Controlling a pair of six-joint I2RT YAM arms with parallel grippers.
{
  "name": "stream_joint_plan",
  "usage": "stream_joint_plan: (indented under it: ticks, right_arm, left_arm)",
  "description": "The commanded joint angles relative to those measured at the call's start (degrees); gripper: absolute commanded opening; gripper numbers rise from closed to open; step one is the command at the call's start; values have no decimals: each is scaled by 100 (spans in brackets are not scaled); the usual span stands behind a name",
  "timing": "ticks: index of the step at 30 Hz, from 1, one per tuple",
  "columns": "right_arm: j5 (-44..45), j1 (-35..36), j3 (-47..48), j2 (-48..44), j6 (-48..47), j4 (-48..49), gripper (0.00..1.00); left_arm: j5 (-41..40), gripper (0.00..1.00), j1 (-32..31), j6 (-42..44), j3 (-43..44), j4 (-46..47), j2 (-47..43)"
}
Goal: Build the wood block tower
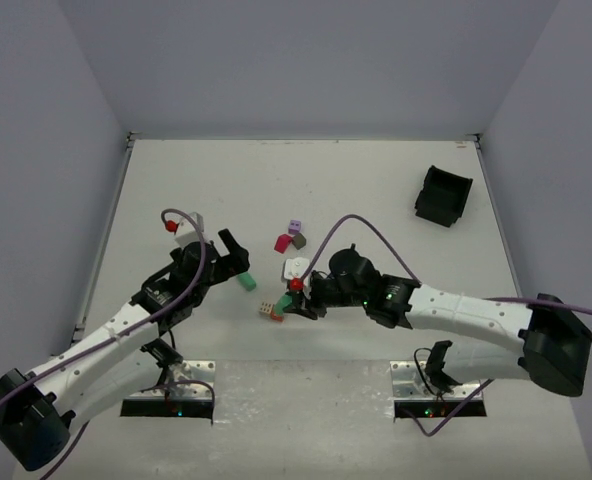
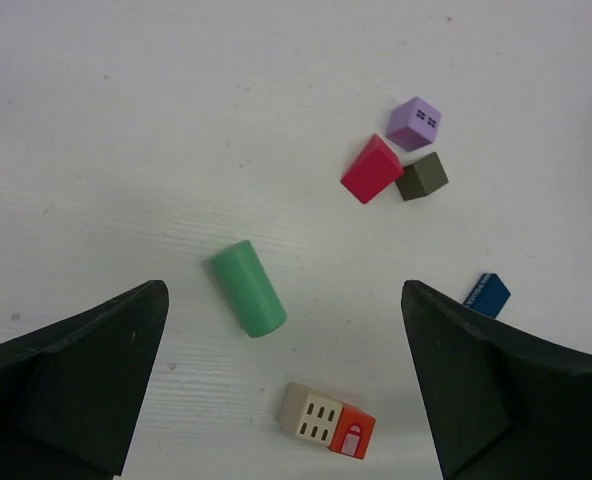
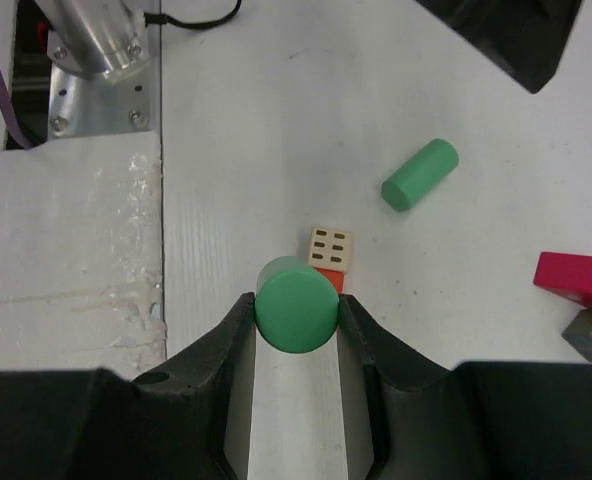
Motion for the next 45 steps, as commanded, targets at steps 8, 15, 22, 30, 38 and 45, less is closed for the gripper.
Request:
stream_joint_plan:
  ticks: [8,15,22,30,38,45]
  right_arm:
    - [913,547,1436,1518,-684,-255,2]
    - [1202,595,1940,2140,-706,-675,4]
    - [1256,607,2014,2269,-583,-822,6]
    - [1170,607,2066,2447,-562,-761,7]
    - [1229,607,2114,2542,-527,-687,8]
    - [1238,607,2093,2551,-521,-646,9]
  left_arm:
    - [1120,100,1487,-64,-258,382,439]
    - [1138,100,1495,49,-283,406,473]
    - [1132,100,1495,80,-283,424,528]
    - [1266,100,1495,132,-222,430,672]
    - [1322,100,1495,149,-239,445,641]
    - [1343,100,1495,160,-255,450,608]
